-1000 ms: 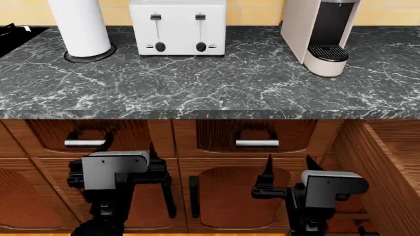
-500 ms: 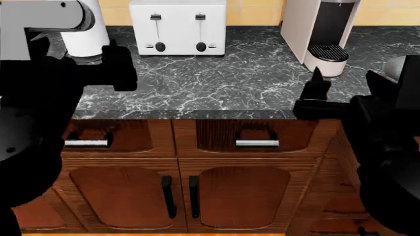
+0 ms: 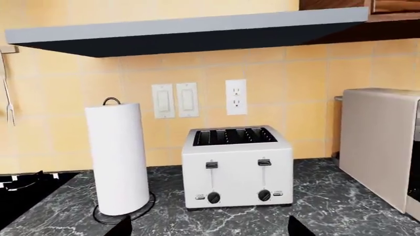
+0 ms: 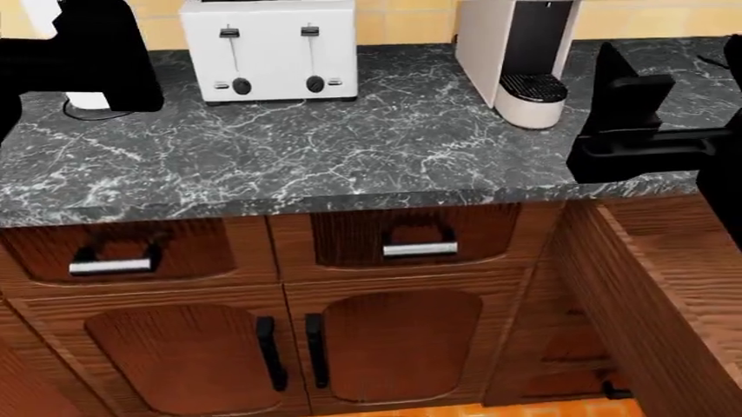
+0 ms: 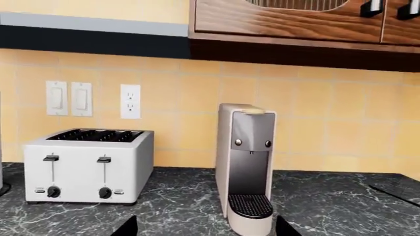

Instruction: Close the right drawer.

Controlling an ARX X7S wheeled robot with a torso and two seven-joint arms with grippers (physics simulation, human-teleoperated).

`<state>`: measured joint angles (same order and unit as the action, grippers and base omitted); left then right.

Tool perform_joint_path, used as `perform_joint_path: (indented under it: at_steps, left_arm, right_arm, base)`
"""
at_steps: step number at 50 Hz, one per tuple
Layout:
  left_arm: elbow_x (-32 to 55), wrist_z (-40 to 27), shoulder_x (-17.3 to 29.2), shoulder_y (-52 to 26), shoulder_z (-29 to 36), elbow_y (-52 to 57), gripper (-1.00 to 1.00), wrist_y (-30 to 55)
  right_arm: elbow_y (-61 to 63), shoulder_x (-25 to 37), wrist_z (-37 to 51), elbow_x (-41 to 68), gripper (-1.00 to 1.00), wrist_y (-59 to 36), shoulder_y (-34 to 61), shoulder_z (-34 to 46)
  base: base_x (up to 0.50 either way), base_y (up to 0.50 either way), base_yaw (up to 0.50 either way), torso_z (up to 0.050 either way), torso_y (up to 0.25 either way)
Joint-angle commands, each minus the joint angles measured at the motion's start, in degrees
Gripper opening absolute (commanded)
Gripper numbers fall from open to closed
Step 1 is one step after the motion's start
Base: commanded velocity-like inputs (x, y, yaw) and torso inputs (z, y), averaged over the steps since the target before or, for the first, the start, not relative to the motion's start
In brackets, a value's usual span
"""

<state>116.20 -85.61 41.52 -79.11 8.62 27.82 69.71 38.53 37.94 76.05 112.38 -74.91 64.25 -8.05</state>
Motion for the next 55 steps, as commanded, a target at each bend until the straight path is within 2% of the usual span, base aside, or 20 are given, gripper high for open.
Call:
perform_joint_path:
  at_steps: [1,24,25,55]
  left_arm:
    - [1.80,-0.14,2.05,-1.48,0.95,0.03,1.00,-1.73]
    - [4.11,0.75,3.80,-2.87,2.39,-0.01,1.00,-5.41]
    - [3.24,2.30,3.18,-1.66,0.25,0.55,1.00,-6.62]
    - [2.77,4.00,4.56,-2.34,1.38,0.33,1.00,-7.84]
  right_arm:
    - [-0.54,2.84,3.17,5.40,1.00,1.52,3.18,1.09]
    - [-0.52,4.93,2.15,4.96,1.00,2.79,3.95,2.05]
    - [-0.50,4.94,2.02,4.85,1.00,2.79,3.88,2.03]
    - [-0.61,6.48,0.59,3.82,1.00,3.98,3.84,3.02]
  base:
    - [0.00,0.00,-0.50,0.000,0.000]
    - [0.00,0.00,-0.50,0.000,0.000]
    - [0.00,0.00,-0.50,0.000,0.000]
    - [0.00,0.00,-0.50,0.050,0.000]
